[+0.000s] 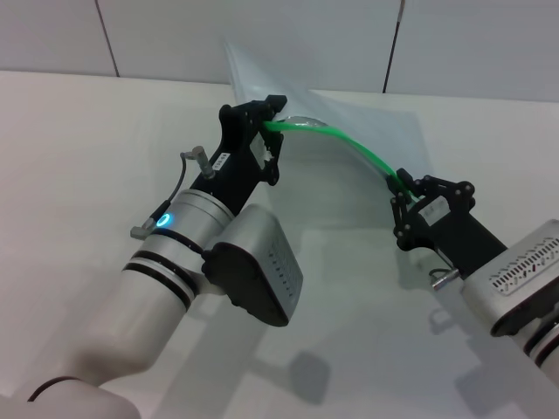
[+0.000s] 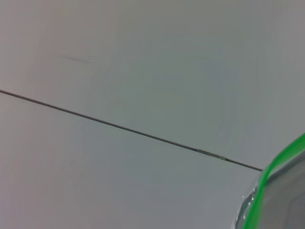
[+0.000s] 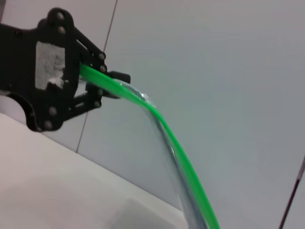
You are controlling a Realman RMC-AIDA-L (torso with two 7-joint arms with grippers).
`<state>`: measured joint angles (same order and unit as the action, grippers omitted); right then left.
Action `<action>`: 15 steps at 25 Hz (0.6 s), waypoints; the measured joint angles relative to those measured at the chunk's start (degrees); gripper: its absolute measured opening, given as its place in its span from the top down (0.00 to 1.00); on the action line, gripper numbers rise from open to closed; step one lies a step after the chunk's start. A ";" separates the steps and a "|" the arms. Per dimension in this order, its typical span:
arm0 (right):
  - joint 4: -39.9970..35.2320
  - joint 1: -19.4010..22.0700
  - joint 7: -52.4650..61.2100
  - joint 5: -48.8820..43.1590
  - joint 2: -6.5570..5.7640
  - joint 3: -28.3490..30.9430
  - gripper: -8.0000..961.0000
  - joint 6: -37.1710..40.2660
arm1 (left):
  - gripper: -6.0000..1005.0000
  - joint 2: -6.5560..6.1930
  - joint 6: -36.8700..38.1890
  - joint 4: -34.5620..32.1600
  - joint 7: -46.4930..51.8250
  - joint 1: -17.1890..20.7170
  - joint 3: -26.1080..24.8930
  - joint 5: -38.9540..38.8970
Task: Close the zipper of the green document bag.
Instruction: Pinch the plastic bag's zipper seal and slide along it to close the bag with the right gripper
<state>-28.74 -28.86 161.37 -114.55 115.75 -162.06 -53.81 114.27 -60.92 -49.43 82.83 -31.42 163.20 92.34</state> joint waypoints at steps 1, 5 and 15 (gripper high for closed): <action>0.23 0.04 0.00 0.09 0.00 0.00 0.87 0.01 | 0.85 -0.03 0.00 -0.06 0.12 0.03 0.00 0.24; 0.75 0.09 0.00 1.46 0.00 -0.29 0.86 0.02 | 0.84 -0.11 -0.07 -0.35 0.66 0.12 0.00 0.77; 1.94 0.33 0.00 2.71 0.00 -0.17 0.85 0.64 | 0.84 -0.30 -1.49 -0.78 1.21 0.40 -0.01 1.54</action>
<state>-26.81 -28.52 161.37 -111.84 115.75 -162.24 -53.17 113.97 -62.41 -50.21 84.04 -31.02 163.20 93.88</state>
